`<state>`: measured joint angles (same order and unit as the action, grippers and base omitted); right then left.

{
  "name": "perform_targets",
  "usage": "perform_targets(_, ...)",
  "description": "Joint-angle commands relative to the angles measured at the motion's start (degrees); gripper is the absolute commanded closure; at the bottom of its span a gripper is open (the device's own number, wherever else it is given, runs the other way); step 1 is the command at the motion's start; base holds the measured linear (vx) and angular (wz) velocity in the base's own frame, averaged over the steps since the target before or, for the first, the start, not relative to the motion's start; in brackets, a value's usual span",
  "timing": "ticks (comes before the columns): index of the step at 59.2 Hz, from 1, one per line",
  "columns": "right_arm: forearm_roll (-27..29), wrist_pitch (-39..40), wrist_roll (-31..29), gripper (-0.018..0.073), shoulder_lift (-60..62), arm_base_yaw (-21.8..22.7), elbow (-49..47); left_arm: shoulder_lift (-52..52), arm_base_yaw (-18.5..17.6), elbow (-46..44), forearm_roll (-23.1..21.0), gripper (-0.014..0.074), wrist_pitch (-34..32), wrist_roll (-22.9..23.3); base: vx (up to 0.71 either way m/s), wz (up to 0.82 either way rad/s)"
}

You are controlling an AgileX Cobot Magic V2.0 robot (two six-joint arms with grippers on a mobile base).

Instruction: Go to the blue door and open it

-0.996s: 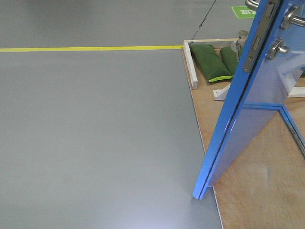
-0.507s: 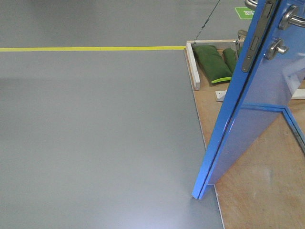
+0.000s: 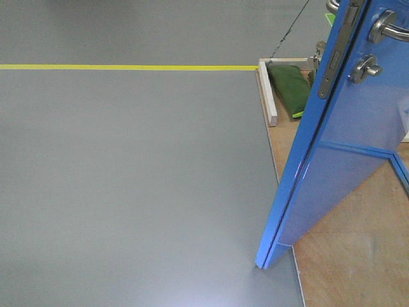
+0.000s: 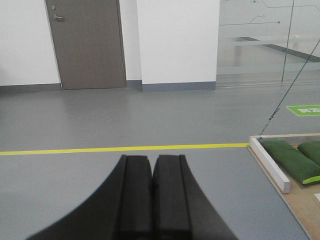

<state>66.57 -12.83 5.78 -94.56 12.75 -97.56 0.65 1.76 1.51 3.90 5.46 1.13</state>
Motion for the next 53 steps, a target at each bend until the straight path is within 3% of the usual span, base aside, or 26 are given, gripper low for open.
perform_targets(1, 0.67, -0.9, -0.71, 0.0561, 1.77, -0.66, -2.0, 0.81, -0.02, -1.51, -0.1, 0.0524, -4.82, 0.37, 0.09, 0.07)
perform_targets(53, 0.67, -0.9, -0.71, 0.0561, 1.77, -0.66, -2.0, 0.81, -0.02, -1.51, -0.1, 0.0524, -4.82, 0.37, 0.1, 0.09)
